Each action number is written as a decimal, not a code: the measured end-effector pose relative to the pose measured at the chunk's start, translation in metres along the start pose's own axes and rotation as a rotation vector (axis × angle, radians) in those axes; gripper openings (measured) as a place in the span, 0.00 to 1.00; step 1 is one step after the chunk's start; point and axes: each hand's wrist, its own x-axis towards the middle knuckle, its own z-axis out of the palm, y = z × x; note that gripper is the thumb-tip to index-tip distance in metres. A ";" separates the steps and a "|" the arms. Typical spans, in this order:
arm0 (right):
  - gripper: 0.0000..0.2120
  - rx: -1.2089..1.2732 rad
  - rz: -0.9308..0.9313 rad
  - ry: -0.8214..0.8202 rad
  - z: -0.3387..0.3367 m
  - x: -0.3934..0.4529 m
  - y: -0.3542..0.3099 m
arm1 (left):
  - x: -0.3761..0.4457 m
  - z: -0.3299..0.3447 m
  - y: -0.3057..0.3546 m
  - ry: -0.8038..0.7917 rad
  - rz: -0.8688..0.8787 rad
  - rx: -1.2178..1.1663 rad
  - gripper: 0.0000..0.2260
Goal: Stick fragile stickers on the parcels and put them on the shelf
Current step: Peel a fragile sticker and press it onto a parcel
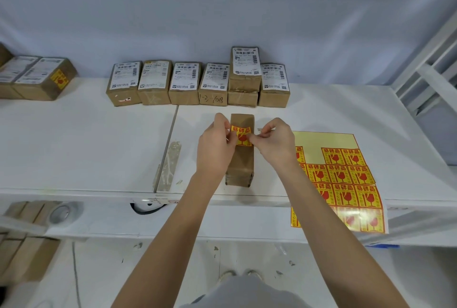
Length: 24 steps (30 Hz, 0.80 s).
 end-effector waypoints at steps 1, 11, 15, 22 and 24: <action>0.14 0.002 -0.002 0.000 0.000 -0.001 0.000 | 0.000 0.000 0.000 -0.002 0.001 -0.003 0.08; 0.13 -0.002 -0.016 -0.022 -0.002 -0.003 -0.002 | 0.000 -0.001 0.001 0.000 0.010 0.039 0.07; 0.13 -0.008 -0.025 -0.029 -0.005 -0.005 -0.002 | -0.001 0.000 0.002 0.001 0.028 0.061 0.06; 0.10 -0.040 -0.072 -0.028 0.000 -0.008 -0.002 | -0.003 0.003 0.004 0.025 0.071 0.128 0.06; 0.10 -0.059 -0.106 -0.014 0.001 -0.011 -0.001 | -0.003 0.004 0.003 0.039 0.081 0.156 0.06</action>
